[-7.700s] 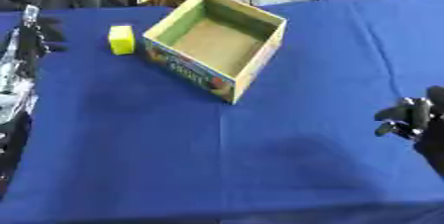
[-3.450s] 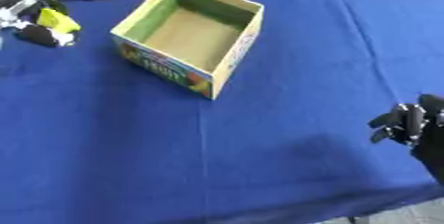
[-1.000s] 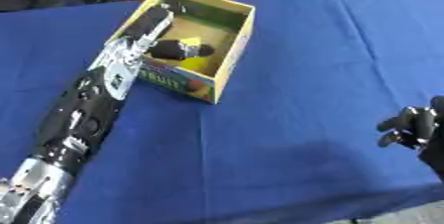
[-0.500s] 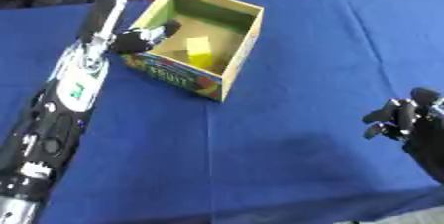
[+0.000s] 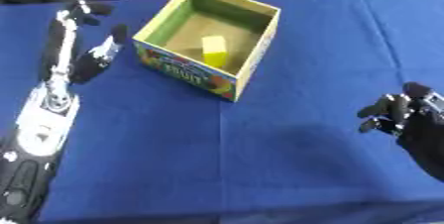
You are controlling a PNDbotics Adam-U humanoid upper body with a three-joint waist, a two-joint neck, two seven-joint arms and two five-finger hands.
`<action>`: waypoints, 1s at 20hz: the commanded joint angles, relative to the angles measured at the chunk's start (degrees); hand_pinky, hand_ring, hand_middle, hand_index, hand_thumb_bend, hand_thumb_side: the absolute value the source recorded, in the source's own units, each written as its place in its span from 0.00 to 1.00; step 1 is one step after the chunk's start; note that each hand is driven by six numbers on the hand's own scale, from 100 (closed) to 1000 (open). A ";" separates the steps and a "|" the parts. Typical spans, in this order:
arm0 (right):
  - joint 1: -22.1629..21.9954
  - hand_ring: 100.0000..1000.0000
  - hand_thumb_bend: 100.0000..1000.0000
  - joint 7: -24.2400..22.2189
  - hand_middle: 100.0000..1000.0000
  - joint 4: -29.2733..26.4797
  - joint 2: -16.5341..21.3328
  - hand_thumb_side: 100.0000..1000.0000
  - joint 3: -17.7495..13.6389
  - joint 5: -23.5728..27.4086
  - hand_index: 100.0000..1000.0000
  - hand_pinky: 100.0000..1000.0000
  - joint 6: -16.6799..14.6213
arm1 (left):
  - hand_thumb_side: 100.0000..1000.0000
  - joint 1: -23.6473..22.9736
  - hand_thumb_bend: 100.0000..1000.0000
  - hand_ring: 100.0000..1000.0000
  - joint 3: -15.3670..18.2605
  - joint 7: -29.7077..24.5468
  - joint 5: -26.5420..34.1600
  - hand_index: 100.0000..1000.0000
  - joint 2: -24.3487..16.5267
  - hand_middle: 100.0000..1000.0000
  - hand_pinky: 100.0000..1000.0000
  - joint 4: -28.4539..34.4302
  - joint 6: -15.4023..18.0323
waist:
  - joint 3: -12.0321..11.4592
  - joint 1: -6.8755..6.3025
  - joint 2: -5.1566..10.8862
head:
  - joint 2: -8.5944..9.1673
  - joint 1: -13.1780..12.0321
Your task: Pick up objects on the table and place them in the box.
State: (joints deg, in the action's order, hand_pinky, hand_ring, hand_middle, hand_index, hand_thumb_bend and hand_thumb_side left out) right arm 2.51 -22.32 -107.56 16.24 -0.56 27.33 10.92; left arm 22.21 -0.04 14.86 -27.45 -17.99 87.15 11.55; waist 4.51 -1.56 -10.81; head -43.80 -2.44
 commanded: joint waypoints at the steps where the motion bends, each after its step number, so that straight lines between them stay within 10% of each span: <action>1: 0.45 0.60 0.00 0.32 0.42 -0.51 0.64 0.63 -0.54 0.24 0.32 0.51 0.06 | 0.91 -2.56 0.50 0.70 1.33 -0.89 3.04 0.69 1.38 0.56 0.63 3.86 -2.72 | -0.45 0.13 0.66 | 0.04 0.26; 8: 0.59 0.60 0.00 0.13 0.41 -0.22 0.49 0.63 -0.38 0.20 0.32 0.51 0.30 | 0.94 -12.60 0.49 0.66 1.00 -2.64 9.49 0.68 4.81 0.52 0.61 10.62 -4.61 | -1.17 0.13 0.70 | -0.31 -0.31; 20: 0.76 0.60 0.00 0.49 0.41 -0.25 0.42 0.70 -0.50 0.35 0.32 0.51 0.32 | 0.94 -14.62 0.49 0.64 2.21 -6.07 20.81 0.68 6.10 0.50 0.60 12.60 -4.45 | -0.73 0.01 0.71 | -0.32 -0.18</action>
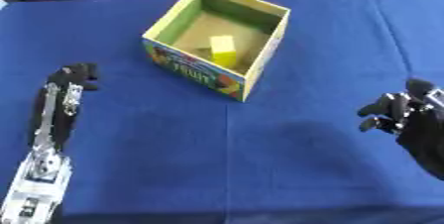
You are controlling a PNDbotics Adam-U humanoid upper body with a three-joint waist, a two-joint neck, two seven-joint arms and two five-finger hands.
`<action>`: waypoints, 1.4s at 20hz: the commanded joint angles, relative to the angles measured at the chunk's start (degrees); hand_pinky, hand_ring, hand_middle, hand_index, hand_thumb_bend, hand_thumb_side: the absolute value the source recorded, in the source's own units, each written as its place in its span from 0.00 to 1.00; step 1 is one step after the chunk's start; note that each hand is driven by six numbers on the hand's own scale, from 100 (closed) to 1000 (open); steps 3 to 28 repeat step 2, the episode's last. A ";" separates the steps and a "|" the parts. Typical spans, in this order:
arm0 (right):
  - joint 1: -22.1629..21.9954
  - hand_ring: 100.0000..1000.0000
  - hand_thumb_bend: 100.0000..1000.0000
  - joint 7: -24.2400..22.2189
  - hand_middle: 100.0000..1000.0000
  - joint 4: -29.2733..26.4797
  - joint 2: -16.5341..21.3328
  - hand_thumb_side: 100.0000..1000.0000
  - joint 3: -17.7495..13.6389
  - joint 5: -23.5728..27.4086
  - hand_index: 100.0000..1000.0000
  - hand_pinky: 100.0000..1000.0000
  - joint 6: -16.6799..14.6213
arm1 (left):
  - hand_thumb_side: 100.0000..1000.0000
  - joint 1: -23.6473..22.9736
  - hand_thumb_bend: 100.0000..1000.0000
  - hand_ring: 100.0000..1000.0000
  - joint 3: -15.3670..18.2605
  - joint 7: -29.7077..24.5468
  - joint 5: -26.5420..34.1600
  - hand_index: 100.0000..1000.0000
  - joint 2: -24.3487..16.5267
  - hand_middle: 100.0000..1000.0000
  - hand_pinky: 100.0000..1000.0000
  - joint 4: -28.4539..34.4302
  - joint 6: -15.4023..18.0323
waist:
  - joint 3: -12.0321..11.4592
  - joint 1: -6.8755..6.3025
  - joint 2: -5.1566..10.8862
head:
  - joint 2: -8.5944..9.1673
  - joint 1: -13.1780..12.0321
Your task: Pick up objects on the table and place them in the box.
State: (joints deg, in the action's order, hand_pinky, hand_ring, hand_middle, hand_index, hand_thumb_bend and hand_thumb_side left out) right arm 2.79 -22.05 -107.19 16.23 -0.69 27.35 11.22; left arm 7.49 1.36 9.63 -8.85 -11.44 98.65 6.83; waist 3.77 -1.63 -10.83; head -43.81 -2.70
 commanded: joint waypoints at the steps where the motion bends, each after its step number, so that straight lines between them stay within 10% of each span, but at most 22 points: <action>1: 0.48 0.60 0.00 0.22 0.41 -0.62 0.43 0.70 -0.38 0.36 0.32 0.51 0.02 | 0.94 0.04 0.49 0.63 0.92 -1.10 3.14 0.67 -0.45 0.50 0.60 1.09 0.34 | 0.01 0.11 0.73 | -0.31 0.20; 28: 0.46 0.60 0.00 0.22 0.41 -0.63 0.44 0.70 -0.37 0.39 0.32 0.51 0.02 | 0.94 -0.02 0.49 0.63 1.01 -1.37 4.09 0.67 -0.49 0.50 0.60 1.06 0.38 | 0.01 0.14 0.76 | -0.31 0.31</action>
